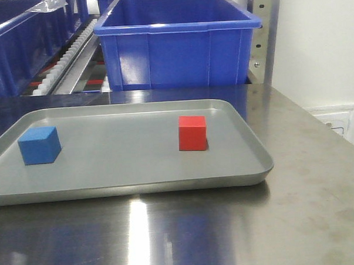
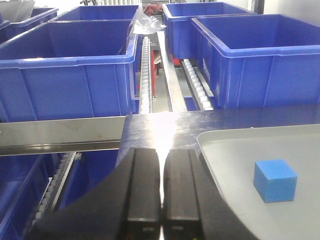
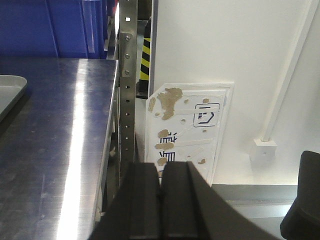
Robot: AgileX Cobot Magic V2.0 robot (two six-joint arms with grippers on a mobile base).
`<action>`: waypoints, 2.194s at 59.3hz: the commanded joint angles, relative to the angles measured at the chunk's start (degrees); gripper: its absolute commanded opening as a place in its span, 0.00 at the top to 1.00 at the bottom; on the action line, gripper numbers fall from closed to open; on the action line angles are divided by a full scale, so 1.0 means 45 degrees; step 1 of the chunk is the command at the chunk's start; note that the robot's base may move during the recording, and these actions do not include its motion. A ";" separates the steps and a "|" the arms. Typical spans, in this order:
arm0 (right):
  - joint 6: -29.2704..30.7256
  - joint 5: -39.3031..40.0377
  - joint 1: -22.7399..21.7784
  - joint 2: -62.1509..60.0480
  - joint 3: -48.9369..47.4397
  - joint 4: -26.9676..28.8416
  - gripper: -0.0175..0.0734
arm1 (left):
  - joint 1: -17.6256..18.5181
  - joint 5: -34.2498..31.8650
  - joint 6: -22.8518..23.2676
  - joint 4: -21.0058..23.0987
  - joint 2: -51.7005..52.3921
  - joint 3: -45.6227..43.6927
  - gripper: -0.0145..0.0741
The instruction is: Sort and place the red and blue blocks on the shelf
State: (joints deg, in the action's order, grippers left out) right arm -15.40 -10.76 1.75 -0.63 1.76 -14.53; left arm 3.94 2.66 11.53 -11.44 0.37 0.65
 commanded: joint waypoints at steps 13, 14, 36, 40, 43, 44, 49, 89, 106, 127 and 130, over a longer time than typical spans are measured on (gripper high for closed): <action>0.0110 0.1042 -0.0045 -0.0235 -0.0265 -0.0191 0.75 | 0.0050 -0.0973 0.0006 0.0109 0.0190 0.0442 0.70; 0.0110 0.1042 -0.0045 -0.0235 -0.0265 -0.0191 0.75 | 0.0050 -0.0973 0.0006 0.0109 0.0190 0.0442 0.70; 0.0110 0.1042 -0.0045 -0.0235 -0.0265 -0.0221 0.75 | 0.0050 -0.0973 0.0006 0.0109 0.0190 0.0442 0.70; 0.0110 0.1004 -0.0045 -0.0235 -0.0265 -0.0623 0.75 | 0.0050 -0.0973 0.0006 0.0109 0.0190 0.0442 0.70; 0.0110 0.1004 -0.0045 -0.0235 -0.0265 -0.0798 0.75 | 0.0050 -0.0973 0.0006 0.0109 0.0190 0.0442 0.70; 0.0110 0.1004 -0.0045 -0.0235 -0.0265 -0.0798 0.75 | 0.0050 -0.0973 0.0006 0.0109 0.0190 0.0442 0.70; 0.0110 0.1017 -0.0045 -0.0235 -0.0265 -0.0796 0.75 | 0.0050 -0.0973 0.0006 0.0109 0.0190 0.0442 0.70; 0.0099 0.3700 -0.0045 0.5084 -0.3656 -0.0770 0.75 | 0.0050 -0.0973 0.0006 0.0109 0.0190 0.0442 0.70; -0.1948 0.0009 0.0210 1.0941 -0.9158 0.2312 0.75 | 0.0050 -0.0973 0.0006 0.0109 0.0190 0.0442 0.70; -0.1417 -0.3871 0.3292 1.6337 -1.3664 0.3229 0.75 | 0.0050 -0.0973 0.0006 0.0109 0.0190 0.0442 0.70; -0.1417 -0.4019 0.3799 1.6906 -1.3997 0.3229 0.75 | 0.0050 -0.0973 0.0006 0.0109 0.0190 0.0442 0.70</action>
State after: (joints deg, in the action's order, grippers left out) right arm -22.54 -30.64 16.16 73.70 -57.35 0.00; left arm 3.94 2.78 11.53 -11.44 0.37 0.65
